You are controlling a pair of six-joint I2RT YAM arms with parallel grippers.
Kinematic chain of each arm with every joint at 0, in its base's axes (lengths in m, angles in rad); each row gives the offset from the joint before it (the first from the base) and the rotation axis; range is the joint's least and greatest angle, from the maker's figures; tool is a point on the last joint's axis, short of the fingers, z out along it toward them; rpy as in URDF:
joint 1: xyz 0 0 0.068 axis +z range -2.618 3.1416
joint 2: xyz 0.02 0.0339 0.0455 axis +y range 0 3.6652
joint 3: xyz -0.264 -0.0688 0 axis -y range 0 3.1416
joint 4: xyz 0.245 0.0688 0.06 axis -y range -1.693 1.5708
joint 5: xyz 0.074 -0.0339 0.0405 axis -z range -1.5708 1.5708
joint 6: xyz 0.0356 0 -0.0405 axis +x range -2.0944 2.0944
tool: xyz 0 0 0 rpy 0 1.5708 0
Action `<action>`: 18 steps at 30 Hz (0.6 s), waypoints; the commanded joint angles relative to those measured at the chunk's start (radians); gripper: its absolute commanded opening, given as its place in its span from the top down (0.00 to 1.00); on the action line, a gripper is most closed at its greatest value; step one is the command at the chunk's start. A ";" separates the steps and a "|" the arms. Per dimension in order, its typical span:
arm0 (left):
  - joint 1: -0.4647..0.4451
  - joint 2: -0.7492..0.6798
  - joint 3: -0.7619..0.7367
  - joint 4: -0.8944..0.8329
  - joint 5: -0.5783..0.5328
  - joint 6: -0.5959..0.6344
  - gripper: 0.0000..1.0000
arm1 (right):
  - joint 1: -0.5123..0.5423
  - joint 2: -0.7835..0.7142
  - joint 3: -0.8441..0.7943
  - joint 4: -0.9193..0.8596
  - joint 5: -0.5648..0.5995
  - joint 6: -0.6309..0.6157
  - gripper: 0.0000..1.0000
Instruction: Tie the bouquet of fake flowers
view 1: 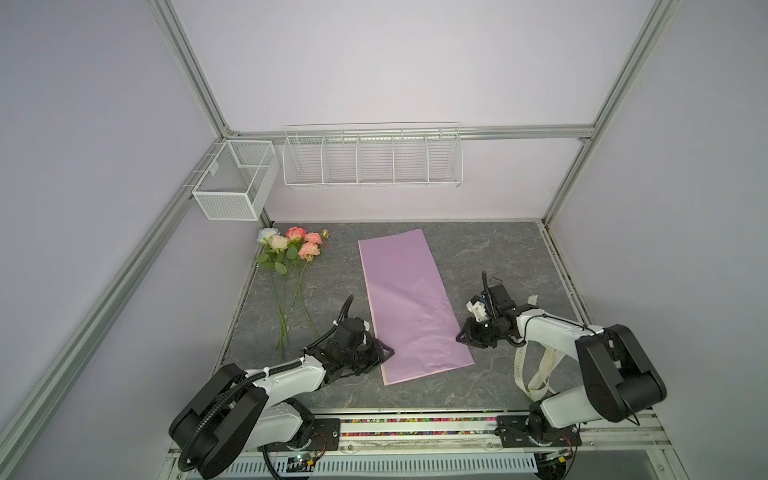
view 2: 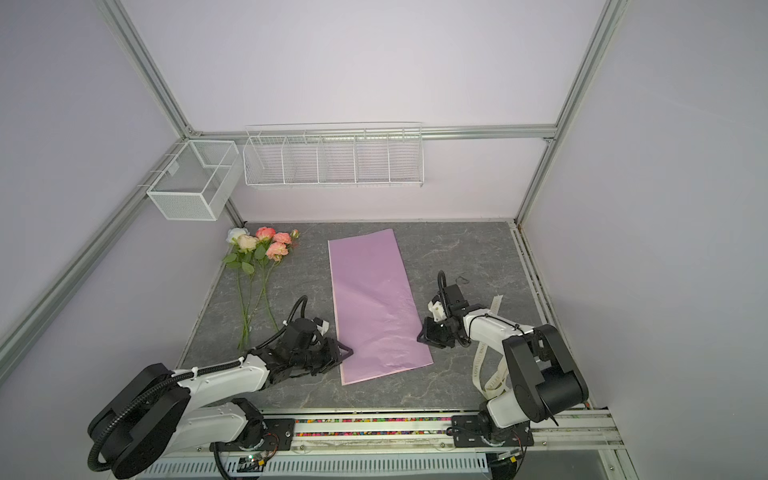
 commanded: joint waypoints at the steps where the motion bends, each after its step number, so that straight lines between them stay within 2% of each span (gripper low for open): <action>1: -0.003 -0.026 0.039 0.021 -0.018 0.001 0.69 | 0.017 0.002 -0.036 0.035 0.020 0.009 0.70; 7: -0.002 -0.002 0.101 0.045 -0.007 0.003 0.83 | 0.021 -0.081 0.001 0.012 0.014 -0.021 0.61; 11: -0.002 0.039 0.134 0.064 0.021 0.002 0.96 | 0.028 -0.187 0.002 -0.006 0.019 -0.060 0.45; 13: -0.002 0.046 0.149 0.069 0.029 0.002 0.98 | 0.044 -0.263 0.003 -0.007 0.010 -0.096 0.40; 16: -0.002 0.040 0.169 0.065 0.031 0.002 1.00 | 0.101 -0.374 0.003 0.004 0.014 -0.159 0.38; 18: -0.002 0.033 0.181 0.052 0.027 0.002 1.00 | 0.168 -0.446 -0.006 0.030 0.071 -0.200 0.37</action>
